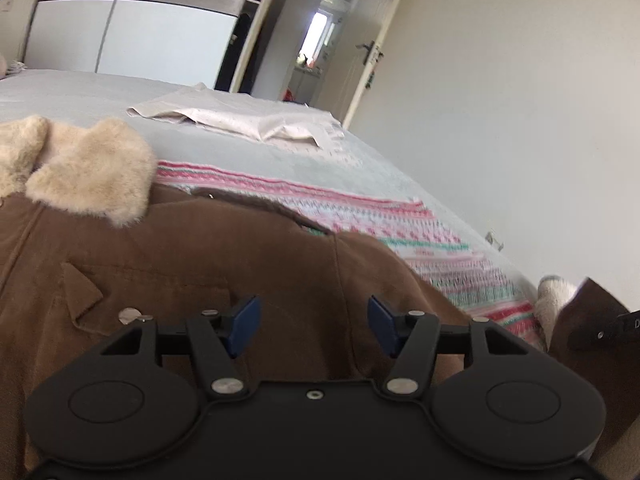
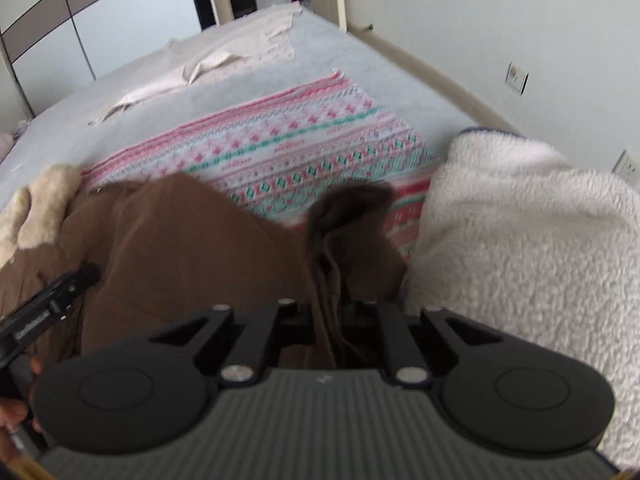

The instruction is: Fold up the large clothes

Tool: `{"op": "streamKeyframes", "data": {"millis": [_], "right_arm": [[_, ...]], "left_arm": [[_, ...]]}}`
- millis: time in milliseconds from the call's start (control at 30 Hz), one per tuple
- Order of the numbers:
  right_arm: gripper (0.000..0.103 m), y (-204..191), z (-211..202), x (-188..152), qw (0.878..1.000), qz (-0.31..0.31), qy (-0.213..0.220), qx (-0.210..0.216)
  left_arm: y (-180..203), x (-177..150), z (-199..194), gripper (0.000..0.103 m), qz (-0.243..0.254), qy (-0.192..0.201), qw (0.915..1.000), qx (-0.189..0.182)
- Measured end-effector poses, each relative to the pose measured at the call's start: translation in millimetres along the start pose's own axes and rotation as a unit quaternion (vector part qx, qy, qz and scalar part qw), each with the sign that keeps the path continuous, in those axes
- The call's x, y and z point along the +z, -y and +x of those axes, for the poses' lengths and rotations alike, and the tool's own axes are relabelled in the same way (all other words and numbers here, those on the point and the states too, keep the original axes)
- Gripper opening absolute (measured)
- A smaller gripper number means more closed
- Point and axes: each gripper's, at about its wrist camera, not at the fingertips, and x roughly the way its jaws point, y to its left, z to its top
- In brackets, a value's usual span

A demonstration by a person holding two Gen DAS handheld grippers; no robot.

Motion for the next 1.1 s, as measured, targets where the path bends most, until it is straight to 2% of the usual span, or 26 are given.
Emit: {"op": "streamKeyframes", "data": {"millis": [100, 133, 200, 267, 333, 433, 533, 633, 667, 700, 767, 833, 967, 1100], "right_arm": [[0.007, 16.0, -43.0, 27.3, 0.994, 0.002, 0.106, -0.02], [0.007, 27.3, -57.3, 38.2, 0.99, 0.009, 0.137, -0.035], [0.007, 49.0, -74.9, 56.1, 0.982, 0.022, 0.176, -0.067], [0.007, 74.0, -78.5, 69.2, 0.983, 0.057, 0.168, -0.038], [0.007, 83.8, -70.1, 74.6, 0.987, 0.076, 0.143, -0.018], [0.007, 65.5, -53.4, 71.4, 0.989, 0.034, 0.139, -0.047], [0.007, 50.7, -58.9, 73.9, 0.987, 0.039, 0.152, -0.033], [0.007, 26.8, -79.5, 84.2, 0.987, 0.024, 0.16, -0.015], [0.007, 14.3, -89.7, 88.8, 0.986, 0.01, 0.167, -0.011], [0.007, 2.2, -99.9, 93.1, 0.985, -0.001, 0.174, -0.008], [0.007, -22.5, -118.8, 102.2, 0.983, -0.016, 0.18, 0.006], [0.007, -49.2, -134.2, 110.3, 0.983, -0.03, 0.182, 0.022], [0.007, -113.4, -159.9, 117.8, 0.979, -0.069, 0.187, 0.045], [0.007, -179.0, -169.9, 118.8, 0.978, -0.097, 0.173, 0.071]], "left_arm": [[0.7, 7.5, 0.3, 0.034, -0.018, 0.012, 0.9995, -0.025], [3.5, 7.9, 3.3, 0.032, -0.021, 0.009, 0.9989, -0.04], [13.4, 1.6, 16.8, 0.022, -0.033, -0.012, 0.9963, -0.078], [28.8, -14.3, 38.3, 0.022, -0.04, -0.05, 0.9913, -0.115], [51.7, -33.8, 62.6, 0.019, -0.012, -0.086, 0.9902, -0.11], [77.2, -35.4, 77.7, 0.019, 0.035, -0.105, 0.9898, -0.089], [89.1, -35.5, 74.5, 0.025, 0.072, -0.102, 0.9889, -0.081], [77.8, -30.1, 59.7, 0.034, 0.048, -0.101, 0.9846, -0.135], [72.1, -25.6, 51.2, 0.041, 0.036, -0.1, 0.9839, -0.144], [68.3, -21.4, 42.4, 0.052, 0.028, -0.098, 0.9842, -0.145], [60.0, -12.1, 21.7, 0.062, 0.024, -0.092, 0.9863, -0.135], [47.6, -2.5, 0.5, 0.067, 0.028, -0.089, 0.9877, -0.125], [6.1, 16.7, -44.6, 0.086, 0.038, -0.076, 0.9915, -0.098], [-45.3, 33.2, -88.8, 0.09, 0.027, -0.063, 0.9954, -0.067]]}}
